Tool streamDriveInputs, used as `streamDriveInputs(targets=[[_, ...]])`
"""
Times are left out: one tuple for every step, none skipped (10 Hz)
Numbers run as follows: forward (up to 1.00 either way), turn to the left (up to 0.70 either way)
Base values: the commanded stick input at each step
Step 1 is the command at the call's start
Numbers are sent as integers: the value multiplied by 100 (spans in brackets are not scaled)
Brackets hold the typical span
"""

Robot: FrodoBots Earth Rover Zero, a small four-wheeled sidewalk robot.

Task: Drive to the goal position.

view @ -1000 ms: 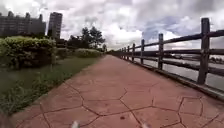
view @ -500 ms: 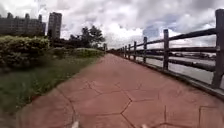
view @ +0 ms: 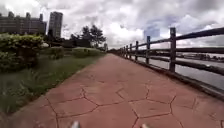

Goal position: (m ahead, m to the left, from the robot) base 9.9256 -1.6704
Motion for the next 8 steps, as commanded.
streamDriveInputs(targets=[[70, 0], [70, 0], [70, 0], [70, 0], [70, 0], [70, 0], [70, 0], [70, 0]])
